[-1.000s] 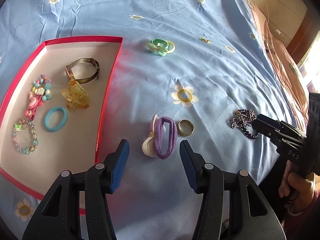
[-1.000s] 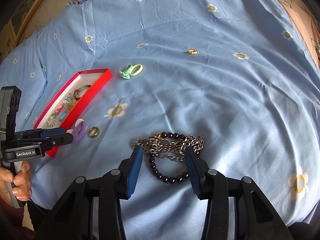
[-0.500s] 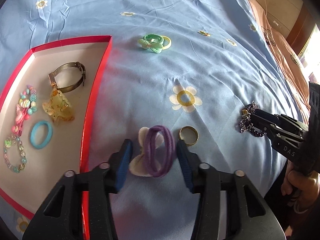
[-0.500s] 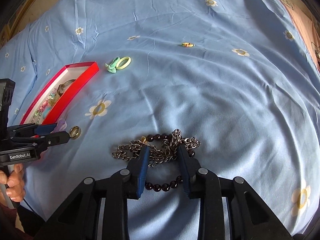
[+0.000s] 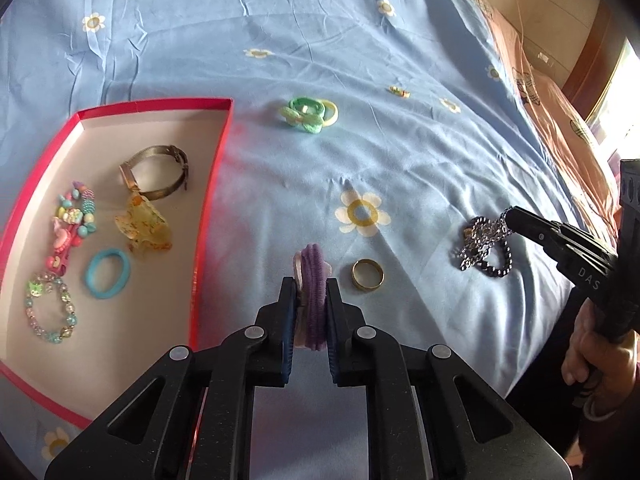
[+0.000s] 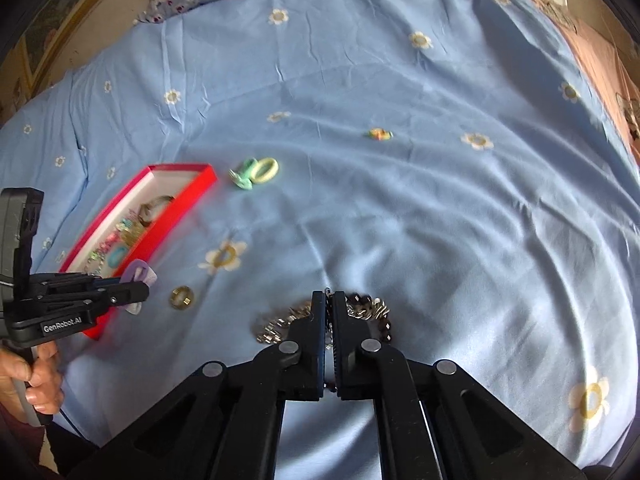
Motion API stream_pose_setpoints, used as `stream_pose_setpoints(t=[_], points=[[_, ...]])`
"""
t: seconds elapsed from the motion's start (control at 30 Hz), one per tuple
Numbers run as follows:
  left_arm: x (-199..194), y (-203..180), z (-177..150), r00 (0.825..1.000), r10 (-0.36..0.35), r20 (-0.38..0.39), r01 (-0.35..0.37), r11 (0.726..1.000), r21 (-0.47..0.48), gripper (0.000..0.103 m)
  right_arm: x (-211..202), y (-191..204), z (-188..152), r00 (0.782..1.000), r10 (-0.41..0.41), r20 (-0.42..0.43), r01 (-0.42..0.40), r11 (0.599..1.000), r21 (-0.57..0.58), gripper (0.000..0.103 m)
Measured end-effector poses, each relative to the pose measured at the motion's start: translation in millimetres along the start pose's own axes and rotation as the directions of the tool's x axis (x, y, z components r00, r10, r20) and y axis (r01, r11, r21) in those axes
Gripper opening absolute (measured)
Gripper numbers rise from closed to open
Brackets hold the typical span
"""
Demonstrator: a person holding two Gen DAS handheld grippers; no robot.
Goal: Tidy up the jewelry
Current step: 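Carry the purple hair tie and silver chain over the red box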
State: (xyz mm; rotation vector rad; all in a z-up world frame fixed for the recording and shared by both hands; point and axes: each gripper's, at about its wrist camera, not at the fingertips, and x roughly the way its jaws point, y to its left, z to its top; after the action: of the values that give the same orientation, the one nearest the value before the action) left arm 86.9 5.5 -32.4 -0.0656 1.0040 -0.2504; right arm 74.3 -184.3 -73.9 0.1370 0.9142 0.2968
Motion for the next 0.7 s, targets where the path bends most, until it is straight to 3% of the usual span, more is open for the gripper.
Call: stream_pose_setpoints(t=[0.4,0.7], points=[[-50.2,25.7,4.8,0.994,0.023,0.107,-0.018,0.999,-0.050,0.011,-31.7,39.7,31.3,0.991,0.065,0.115,-0.058,0.996,-0.065,0.002],[-75.8,61.1,-0.5,0.986,0.077,0.148,-0.060,0.991,-0.118,0.011,-42.6,83.0,58.2,0.971,0.161,0.175,-0.139,0.982,-0.131,0.002]])
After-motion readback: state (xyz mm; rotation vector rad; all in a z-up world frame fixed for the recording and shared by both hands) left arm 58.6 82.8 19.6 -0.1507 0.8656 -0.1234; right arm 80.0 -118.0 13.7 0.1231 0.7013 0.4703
